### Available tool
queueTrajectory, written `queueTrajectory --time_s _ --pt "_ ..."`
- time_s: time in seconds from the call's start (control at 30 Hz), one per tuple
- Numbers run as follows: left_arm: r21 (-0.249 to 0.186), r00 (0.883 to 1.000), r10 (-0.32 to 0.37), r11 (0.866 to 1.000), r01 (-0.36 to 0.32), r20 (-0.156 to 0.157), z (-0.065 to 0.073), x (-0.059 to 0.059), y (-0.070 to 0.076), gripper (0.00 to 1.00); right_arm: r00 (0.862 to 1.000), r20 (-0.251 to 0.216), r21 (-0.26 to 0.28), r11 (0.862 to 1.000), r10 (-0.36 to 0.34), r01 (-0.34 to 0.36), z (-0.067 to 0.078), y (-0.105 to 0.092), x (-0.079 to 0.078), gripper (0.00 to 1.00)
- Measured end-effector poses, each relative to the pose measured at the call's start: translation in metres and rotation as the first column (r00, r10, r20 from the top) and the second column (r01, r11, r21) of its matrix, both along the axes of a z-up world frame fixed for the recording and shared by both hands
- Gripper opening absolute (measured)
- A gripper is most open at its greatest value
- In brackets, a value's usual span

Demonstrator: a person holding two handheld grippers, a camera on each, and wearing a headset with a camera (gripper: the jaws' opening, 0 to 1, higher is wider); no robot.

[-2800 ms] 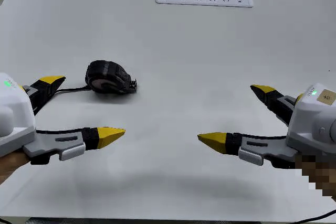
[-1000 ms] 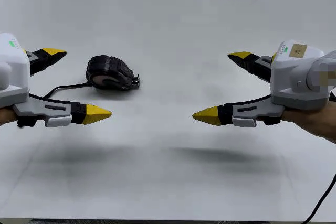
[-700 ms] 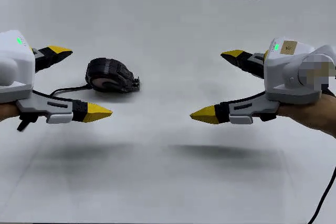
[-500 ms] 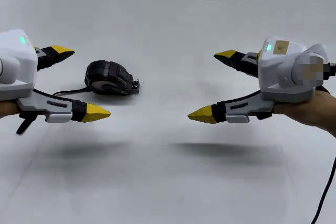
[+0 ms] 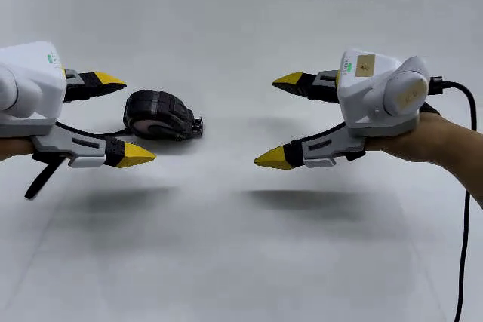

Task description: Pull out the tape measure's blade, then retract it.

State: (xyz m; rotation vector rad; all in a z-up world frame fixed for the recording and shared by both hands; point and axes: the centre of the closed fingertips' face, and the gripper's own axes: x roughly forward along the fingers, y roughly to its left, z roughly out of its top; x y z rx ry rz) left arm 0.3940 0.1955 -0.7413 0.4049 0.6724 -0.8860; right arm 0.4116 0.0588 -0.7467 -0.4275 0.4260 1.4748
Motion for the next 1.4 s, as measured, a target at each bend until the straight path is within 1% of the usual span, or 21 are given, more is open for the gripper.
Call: queueTrajectory --time_s 0.1,0.17,0.27,0.3,0.4,0.47,0.6,0.7,0.83,0.9,0.97,1.03,1.23,1.3,1.4 --pt "0.023 0.999 -0.032 0.999 0.032 0.001 -0.004 0.004 0.000 0.59 0.999 0.015 -0.007 0.999 0.033 -0.033 -0.004 0.008 0.000 0.66" --pt "0.036 0.999 -0.042 0.998 0.042 -0.001 -0.006 0.006 0.001 0.57 0.999 0.017 -0.012 0.999 0.043 -0.042 -0.006 0.012 0.000 0.63" --pt "0.053 0.998 -0.061 0.997 0.062 -0.013 -0.009 0.008 0.002 0.52 0.998 0.014 -0.015 0.998 0.059 -0.059 -0.010 0.019 0.001 0.59" --pt "0.059 0.997 -0.073 0.996 0.073 -0.012 -0.009 0.010 0.002 0.50 0.998 0.018 -0.018 0.998 0.067 -0.067 -0.012 0.022 0.002 0.58" --pt "0.077 0.995 -0.093 0.993 0.094 -0.017 -0.011 0.011 0.002 0.49 0.996 0.028 -0.025 0.996 0.084 -0.084 -0.014 0.029 0.002 0.53" --pt "0.088 0.993 -0.114 0.989 0.115 -0.016 -0.012 0.012 0.002 0.47 0.994 0.037 -0.030 0.995 0.100 -0.099 -0.015 0.033 0.003 0.50" --pt "0.100 0.990 -0.136 0.985 0.138 -0.025 -0.015 0.015 0.001 0.43 0.992 0.043 -0.039 0.993 0.116 -0.115 -0.020 0.040 0.005 0.44" --pt "0.123 0.985 -0.167 0.978 0.170 -0.034 -0.018 0.016 0.001 0.40 0.990 0.047 -0.044 0.991 0.131 -0.129 -0.024 0.047 0.006 0.41" --pt "0.137 0.982 -0.183 0.973 0.187 -0.043 -0.021 0.018 0.001 0.37 0.988 0.046 -0.050 0.988 0.147 -0.145 -0.028 0.055 0.006 0.35" --pt "0.153 0.980 -0.194 0.968 0.200 -0.052 -0.023 0.018 0.002 0.34 0.986 0.046 -0.060 0.986 0.159 -0.156 -0.032 0.058 0.006 0.33" --pt "0.156 0.978 -0.200 0.966 0.206 -0.057 -0.024 0.019 0.003 0.31 0.984 0.051 -0.062 0.984 0.173 -0.170 -0.034 0.063 0.006 0.30" --pt "0.153 0.976 -0.205 0.965 0.213 -0.067 -0.026 0.018 0.002 0.29 0.982 0.043 -0.067 0.981 0.183 -0.180 -0.036 0.067 0.006 0.29" --pt "0.150 0.976 -0.209 0.965 0.217 -0.066 -0.027 0.018 0.003 0.28 0.977 0.051 -0.104 0.974 0.208 -0.202 -0.048 0.075 0.007 0.23" --pt "0.152 0.976 -0.208 0.965 0.216 -0.063 -0.027 0.017 0.003 0.28 0.976 0.046 -0.105 0.973 0.212 -0.207 -0.050 0.078 0.006 0.21" --pt "0.147 0.978 -0.200 0.967 0.207 -0.061 -0.027 0.017 0.003 0.27 0.975 0.051 -0.113 0.972 0.214 -0.208 -0.053 0.081 0.006 0.19"
